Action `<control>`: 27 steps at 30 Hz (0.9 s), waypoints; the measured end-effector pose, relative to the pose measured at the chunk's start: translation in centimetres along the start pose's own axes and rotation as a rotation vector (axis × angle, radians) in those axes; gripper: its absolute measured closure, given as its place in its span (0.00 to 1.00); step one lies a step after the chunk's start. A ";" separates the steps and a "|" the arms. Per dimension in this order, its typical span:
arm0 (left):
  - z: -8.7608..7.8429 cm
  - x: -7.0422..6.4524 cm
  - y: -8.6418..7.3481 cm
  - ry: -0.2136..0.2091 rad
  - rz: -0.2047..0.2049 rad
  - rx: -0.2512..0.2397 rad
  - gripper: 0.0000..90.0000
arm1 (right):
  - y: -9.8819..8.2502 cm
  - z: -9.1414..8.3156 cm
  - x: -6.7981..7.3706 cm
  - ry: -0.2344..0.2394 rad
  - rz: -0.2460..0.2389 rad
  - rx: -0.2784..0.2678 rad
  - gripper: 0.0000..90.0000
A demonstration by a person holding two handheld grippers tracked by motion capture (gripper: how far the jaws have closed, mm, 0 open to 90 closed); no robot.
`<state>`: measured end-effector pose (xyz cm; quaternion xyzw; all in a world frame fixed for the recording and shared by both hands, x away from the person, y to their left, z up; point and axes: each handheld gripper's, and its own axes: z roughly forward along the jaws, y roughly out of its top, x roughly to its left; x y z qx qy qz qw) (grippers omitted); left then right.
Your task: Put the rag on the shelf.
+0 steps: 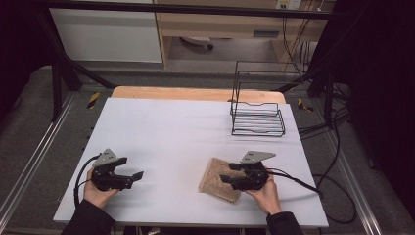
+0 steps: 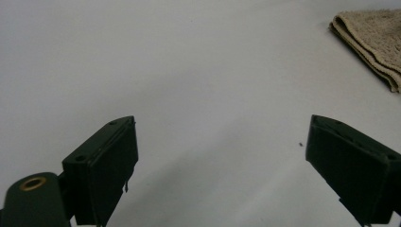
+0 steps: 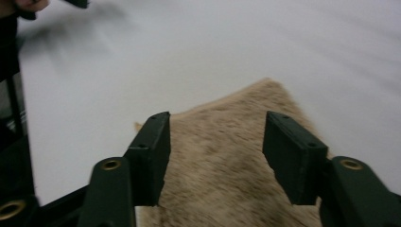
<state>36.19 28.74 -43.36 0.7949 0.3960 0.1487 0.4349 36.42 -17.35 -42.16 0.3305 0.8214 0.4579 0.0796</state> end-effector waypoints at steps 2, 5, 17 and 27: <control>0.0 0.0 0.0 0.000 -0.002 -0.002 0.11 | -0.2 -0.4 -0.4 -0.023 0.022 -0.011 0.39; 0.1 0.0 0.0 0.000 -0.005 0.003 0.11 | -1.1 -1.6 -2.1 -0.101 0.107 -0.034 0.34; 0.4 -0.2 0.1 0.001 -0.004 0.019 0.10 | -2.9 -1.5 -4.1 -0.185 0.194 0.028 0.49; 0.7 -0.6 0.3 -0.009 0.009 0.024 0.10 | -3.2 -0.7 -4.1 -0.185 0.224 0.086 0.66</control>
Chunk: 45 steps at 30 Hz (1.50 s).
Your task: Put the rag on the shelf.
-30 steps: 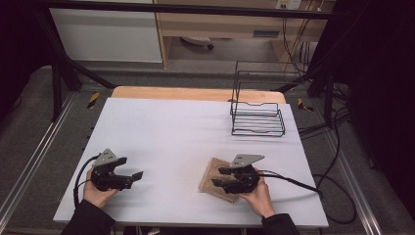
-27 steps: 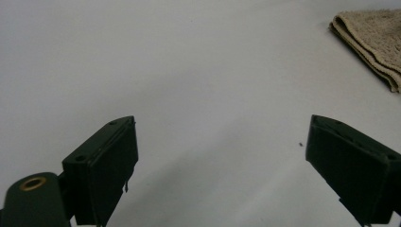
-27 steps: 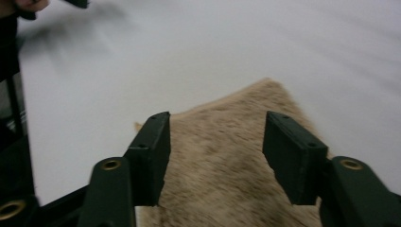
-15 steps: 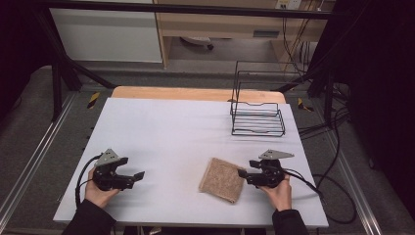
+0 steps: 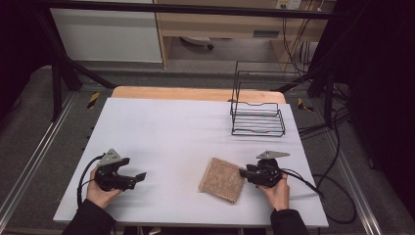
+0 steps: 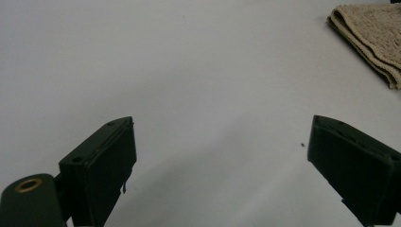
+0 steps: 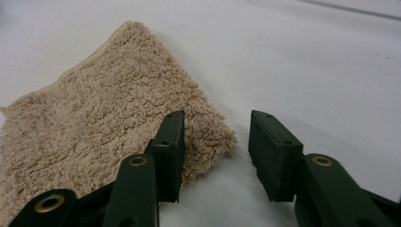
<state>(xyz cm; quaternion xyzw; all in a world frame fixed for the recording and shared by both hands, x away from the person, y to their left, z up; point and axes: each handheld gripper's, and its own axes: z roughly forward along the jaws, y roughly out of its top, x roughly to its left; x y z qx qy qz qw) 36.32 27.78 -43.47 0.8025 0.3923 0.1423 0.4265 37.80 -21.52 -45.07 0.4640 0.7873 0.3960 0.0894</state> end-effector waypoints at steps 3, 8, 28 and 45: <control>0.1 -0.1 0.1 0.000 0.006 0.002 0.10 | 0.0 0.2 0.0 0.008 0.016 0.015 0.71; 0.3 -0.3 0.2 -0.004 0.006 0.004 0.10 | 0.0 0.3 0.1 0.009 0.053 0.025 0.76; 1.6 -2.4 3.0 -0.016 -0.025 -0.007 0.09 | 0.6 0.1 0.3 0.002 0.025 -0.001 0.94; 7.8 -8.0 8.1 -0.086 0.027 0.024 0.10 | 0.5 0.3 0.3 -0.016 -0.009 -0.020 0.93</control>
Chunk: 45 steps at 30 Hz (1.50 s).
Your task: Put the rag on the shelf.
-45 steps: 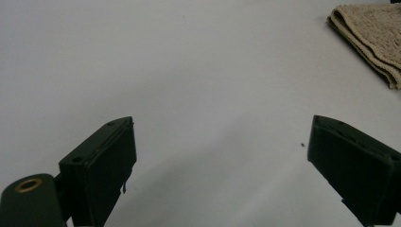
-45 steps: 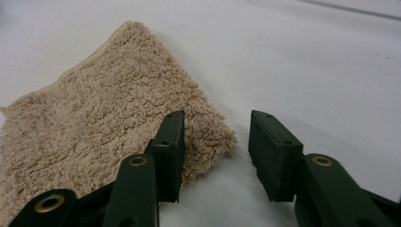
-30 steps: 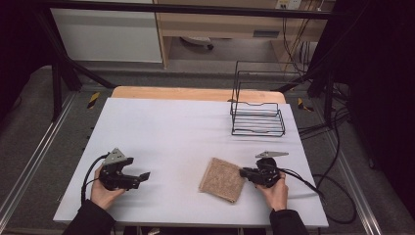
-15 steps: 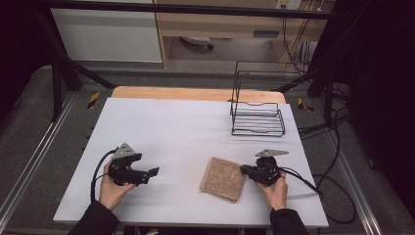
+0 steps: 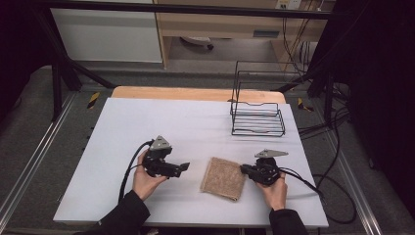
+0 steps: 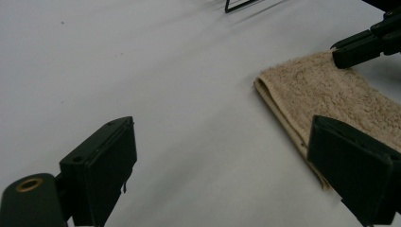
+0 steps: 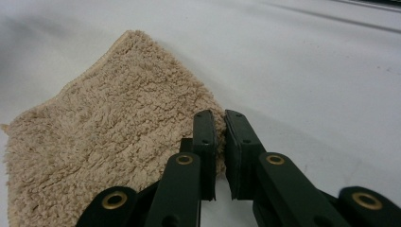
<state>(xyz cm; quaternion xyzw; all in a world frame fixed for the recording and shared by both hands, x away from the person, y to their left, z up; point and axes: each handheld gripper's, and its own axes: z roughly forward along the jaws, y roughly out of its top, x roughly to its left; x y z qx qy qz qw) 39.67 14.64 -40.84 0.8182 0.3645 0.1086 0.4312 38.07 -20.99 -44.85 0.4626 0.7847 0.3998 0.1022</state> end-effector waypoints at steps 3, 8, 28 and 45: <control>1.4 -0.7 0.6 -0.009 -0.005 0.006 0.11 | 0.0 0.0 0.0 -0.001 -0.004 -0.001 0.93; 3.7 -1.4 1.2 -0.001 -0.013 0.030 0.14 | 0.0 0.0 0.0 -0.002 -0.007 0.002 0.93; 9.6 -3.7 2.4 -0.037 -0.043 0.125 0.57 | 0.0 0.1 0.0 -0.001 -0.012 0.003 0.92; 10.7 -4.4 2.6 -0.034 -0.055 0.167 0.77 | 0.0 0.2 -0.2 -0.015 -0.004 0.014 0.84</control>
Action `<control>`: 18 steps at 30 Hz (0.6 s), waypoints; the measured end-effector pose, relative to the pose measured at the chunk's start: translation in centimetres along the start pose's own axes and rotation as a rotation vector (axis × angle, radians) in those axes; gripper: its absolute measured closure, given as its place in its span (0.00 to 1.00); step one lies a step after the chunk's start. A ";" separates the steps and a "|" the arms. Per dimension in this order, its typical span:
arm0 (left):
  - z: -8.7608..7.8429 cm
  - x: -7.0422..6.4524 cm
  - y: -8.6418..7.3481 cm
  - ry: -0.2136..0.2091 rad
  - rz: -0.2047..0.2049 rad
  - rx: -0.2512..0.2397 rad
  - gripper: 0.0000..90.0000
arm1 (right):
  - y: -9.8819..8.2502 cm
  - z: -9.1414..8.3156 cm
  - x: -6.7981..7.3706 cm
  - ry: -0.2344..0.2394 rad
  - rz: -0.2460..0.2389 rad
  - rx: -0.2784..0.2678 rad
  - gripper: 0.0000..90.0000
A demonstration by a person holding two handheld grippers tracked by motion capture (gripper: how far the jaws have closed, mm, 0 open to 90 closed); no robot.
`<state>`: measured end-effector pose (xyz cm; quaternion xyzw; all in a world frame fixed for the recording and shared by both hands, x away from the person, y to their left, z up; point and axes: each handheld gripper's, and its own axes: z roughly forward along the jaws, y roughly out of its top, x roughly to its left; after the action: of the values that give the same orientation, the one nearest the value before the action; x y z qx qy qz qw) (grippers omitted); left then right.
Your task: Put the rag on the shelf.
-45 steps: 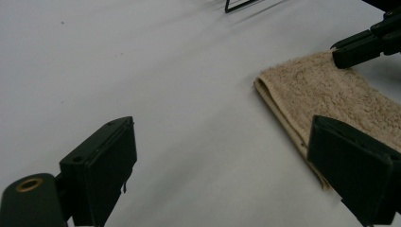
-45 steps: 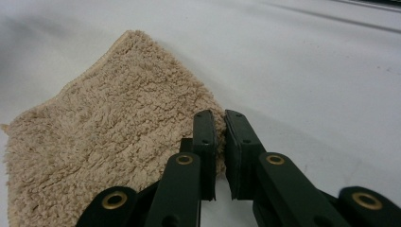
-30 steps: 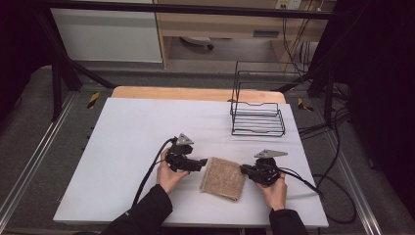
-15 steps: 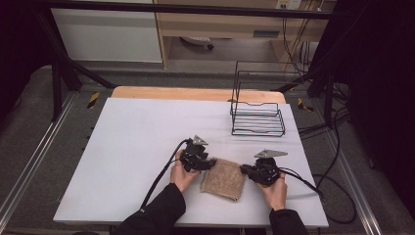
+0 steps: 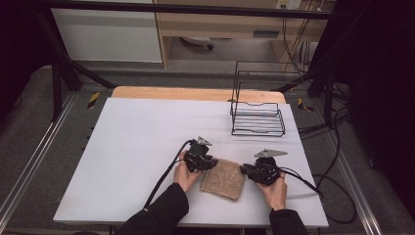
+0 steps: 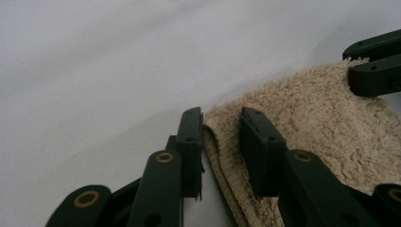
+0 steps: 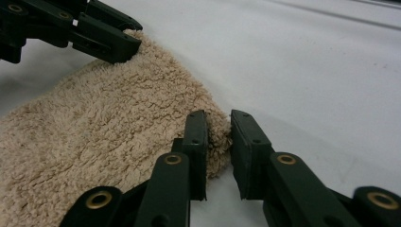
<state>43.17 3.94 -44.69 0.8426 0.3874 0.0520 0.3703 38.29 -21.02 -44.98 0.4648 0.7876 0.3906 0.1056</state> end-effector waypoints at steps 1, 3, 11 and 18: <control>0.0 -0.1 0.0 0.002 0.001 0.000 0.78 | 0.0 0.0 0.0 0.000 0.004 -0.002 0.83; 0.1 -0.2 0.0 0.004 -0.002 0.000 0.79 | 0.0 0.1 0.0 -0.003 0.018 -0.005 0.79; 0.0 0.0 0.1 -0.026 -0.030 0.013 0.88 | 0.1 0.4 0.0 0.004 0.065 0.020 0.85; -0.1 0.2 0.1 -0.034 -0.031 0.000 0.93 | 0.2 0.4 0.0 0.019 0.118 0.026 0.94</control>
<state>43.28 4.08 -44.62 0.8374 0.3942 0.0320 0.3773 38.69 -20.76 -45.10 0.5080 0.7649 0.3901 0.0690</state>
